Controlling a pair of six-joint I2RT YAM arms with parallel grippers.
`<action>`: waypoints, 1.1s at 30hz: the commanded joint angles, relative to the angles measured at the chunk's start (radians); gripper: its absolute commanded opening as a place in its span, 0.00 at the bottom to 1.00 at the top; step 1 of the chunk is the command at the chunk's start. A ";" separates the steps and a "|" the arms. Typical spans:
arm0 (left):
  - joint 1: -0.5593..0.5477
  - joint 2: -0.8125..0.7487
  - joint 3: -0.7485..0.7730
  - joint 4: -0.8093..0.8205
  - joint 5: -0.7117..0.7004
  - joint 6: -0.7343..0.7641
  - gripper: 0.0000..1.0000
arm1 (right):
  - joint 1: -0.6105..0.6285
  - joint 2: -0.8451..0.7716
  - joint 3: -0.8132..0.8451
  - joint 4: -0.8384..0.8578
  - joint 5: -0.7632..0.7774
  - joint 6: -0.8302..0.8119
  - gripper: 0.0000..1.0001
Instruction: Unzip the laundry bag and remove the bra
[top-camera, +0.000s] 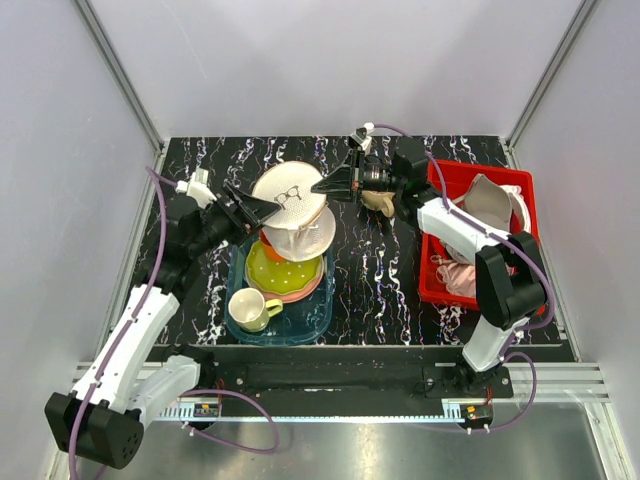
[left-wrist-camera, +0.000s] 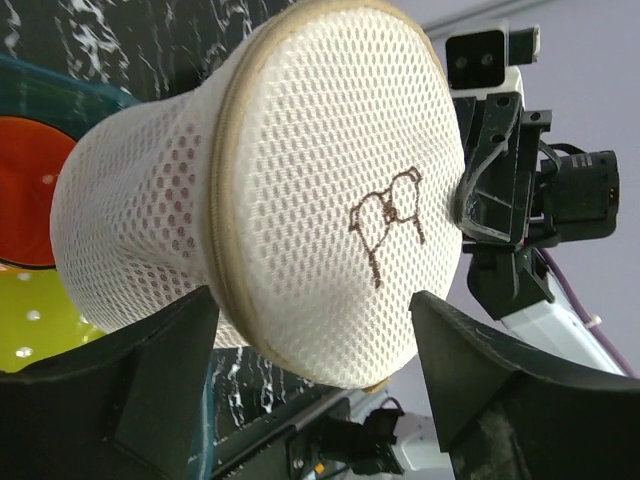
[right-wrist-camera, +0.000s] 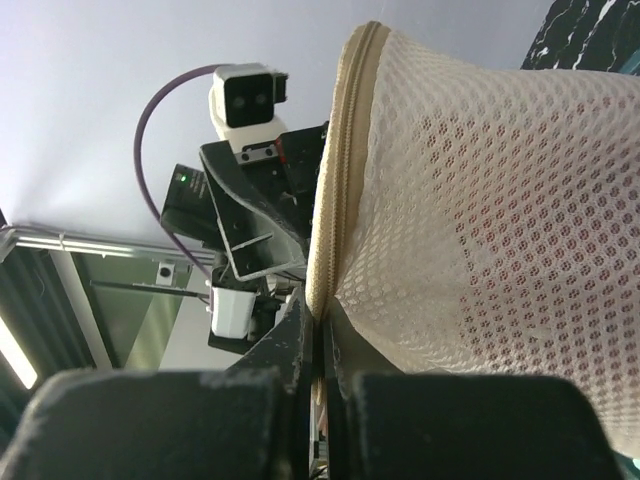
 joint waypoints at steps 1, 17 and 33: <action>0.008 0.008 -0.012 0.183 0.138 -0.087 0.80 | 0.000 -0.005 0.026 0.092 -0.051 0.031 0.00; 0.008 0.018 -0.039 0.249 0.149 -0.147 0.13 | -0.002 0.052 0.018 0.217 -0.071 0.127 0.00; -0.018 -0.013 0.133 -0.104 -0.144 -0.079 0.00 | 0.113 -0.474 -0.010 -0.905 0.747 -0.697 0.57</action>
